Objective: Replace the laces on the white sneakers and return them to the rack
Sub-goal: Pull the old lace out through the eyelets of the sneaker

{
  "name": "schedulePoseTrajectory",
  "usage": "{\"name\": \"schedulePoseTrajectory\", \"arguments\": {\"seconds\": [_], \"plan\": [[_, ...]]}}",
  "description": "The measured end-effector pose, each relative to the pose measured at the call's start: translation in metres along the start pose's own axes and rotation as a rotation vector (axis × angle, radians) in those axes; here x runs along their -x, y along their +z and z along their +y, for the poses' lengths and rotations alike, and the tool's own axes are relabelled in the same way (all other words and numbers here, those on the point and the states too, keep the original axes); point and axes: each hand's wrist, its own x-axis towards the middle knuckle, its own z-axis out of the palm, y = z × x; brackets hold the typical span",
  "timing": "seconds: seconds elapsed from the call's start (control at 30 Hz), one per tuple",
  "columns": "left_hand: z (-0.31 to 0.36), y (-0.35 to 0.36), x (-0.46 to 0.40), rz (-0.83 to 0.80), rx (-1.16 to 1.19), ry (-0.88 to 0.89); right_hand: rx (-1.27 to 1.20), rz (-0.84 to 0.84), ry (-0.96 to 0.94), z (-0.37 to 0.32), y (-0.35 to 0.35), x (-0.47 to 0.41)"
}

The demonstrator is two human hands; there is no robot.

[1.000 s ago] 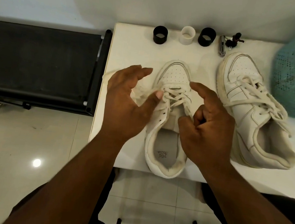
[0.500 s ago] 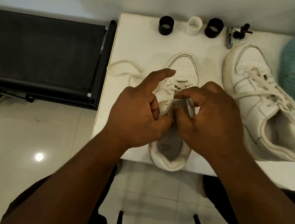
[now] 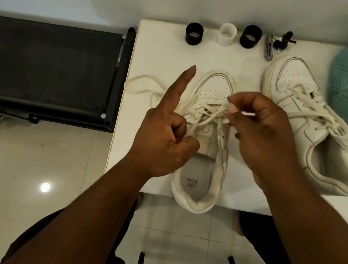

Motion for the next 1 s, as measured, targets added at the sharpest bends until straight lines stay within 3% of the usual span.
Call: {"name": "schedulePoseTrajectory", "arguments": {"seconds": [0.1,0.23,0.4,0.57,0.67,0.83,1.0], "plan": [[-0.001,0.002,0.0,-0.025,0.065,0.026,0.403,-0.029,-0.274,0.003,0.003,0.006],[-0.003,0.004,0.001,-0.057,0.113,0.051,0.58,-0.068,-0.324,0.004,0.008,0.011],[-0.008,0.001,0.0,-0.117,0.224,-0.006,0.52,-0.121,-0.335,0.004,0.005,0.007],[-0.008,-0.002,-0.001,-0.148,0.211,0.005,0.045,0.129,-0.123,0.007,-0.003,-0.006],[-0.006,-0.002,0.0,-0.137,0.192,0.007,0.196,0.134,-0.153,0.005,-0.004,-0.003],[-0.005,-0.002,0.001,-0.127,0.193,0.004,0.529,-0.072,-0.353,0.0,0.01,0.017],[-0.004,-0.002,0.0,-0.123,0.168,-0.001,0.605,-0.027,-0.402,0.004,0.014,0.018]]}}
